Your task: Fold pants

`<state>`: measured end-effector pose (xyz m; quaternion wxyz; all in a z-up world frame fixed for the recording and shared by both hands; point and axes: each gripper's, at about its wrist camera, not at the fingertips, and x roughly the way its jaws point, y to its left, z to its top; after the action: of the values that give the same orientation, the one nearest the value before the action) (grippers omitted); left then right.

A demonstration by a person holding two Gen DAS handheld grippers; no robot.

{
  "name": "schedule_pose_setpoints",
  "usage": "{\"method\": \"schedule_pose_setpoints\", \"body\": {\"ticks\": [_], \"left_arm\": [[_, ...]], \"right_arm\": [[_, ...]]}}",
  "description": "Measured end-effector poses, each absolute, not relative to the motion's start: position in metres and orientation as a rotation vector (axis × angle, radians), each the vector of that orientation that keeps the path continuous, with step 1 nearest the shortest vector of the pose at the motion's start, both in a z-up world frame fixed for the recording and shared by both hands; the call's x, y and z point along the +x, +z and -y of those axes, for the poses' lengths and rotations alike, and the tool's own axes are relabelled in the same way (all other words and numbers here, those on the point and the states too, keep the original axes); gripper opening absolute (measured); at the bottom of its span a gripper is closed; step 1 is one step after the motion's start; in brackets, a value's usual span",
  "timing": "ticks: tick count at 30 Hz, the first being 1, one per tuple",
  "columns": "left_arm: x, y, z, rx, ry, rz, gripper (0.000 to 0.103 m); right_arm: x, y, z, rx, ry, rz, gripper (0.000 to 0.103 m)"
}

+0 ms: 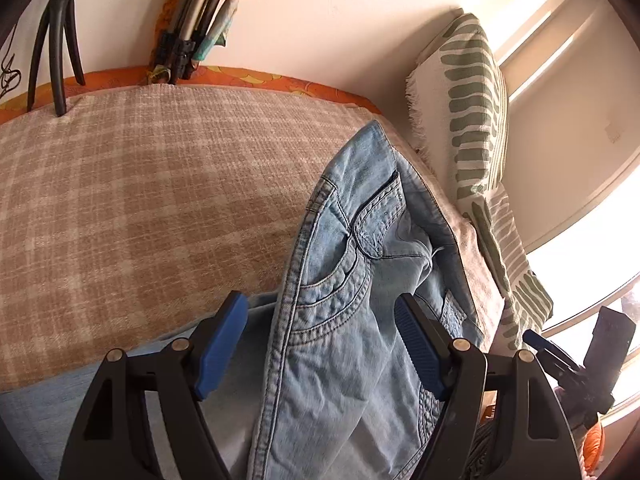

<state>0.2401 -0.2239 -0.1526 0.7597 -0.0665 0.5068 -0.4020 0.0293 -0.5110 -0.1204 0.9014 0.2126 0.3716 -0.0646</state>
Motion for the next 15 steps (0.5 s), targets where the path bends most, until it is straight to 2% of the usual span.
{"method": "schedule_pose_setpoints", "body": {"ticks": [6,7,8,9,12,14,15], "left_arm": [[0.255,-0.170,0.246,-0.180,-0.846,-1.145,0.074],[0.257,-0.171,0.247,-0.188,-0.847,-1.151,0.071],[0.258,-0.173,0.249,-0.197,-0.849,-1.155,0.067],[0.259,-0.174,0.250,-0.204,-0.848,-1.162,0.057],[0.259,-0.176,0.253,-0.210,-0.848,-1.162,0.042],[0.258,-0.174,0.255,-0.192,-0.846,-1.146,0.019],[0.258,-0.173,0.255,-0.190,-0.848,-1.139,0.014]], "right_arm": [[0.019,-0.120,0.521,0.447,-0.143,-0.754,0.086],[0.017,-0.121,0.524,0.451,-0.146,-0.754,0.086],[0.016,-0.121,0.526,0.454,-0.148,-0.755,0.086],[0.016,-0.122,0.528,0.457,-0.149,-0.755,0.086],[0.016,-0.125,0.534,0.469,-0.147,-0.756,0.086],[0.018,-0.127,0.539,0.495,-0.139,-0.756,0.086],[0.019,-0.129,0.542,0.510,-0.134,-0.758,0.086]]}}
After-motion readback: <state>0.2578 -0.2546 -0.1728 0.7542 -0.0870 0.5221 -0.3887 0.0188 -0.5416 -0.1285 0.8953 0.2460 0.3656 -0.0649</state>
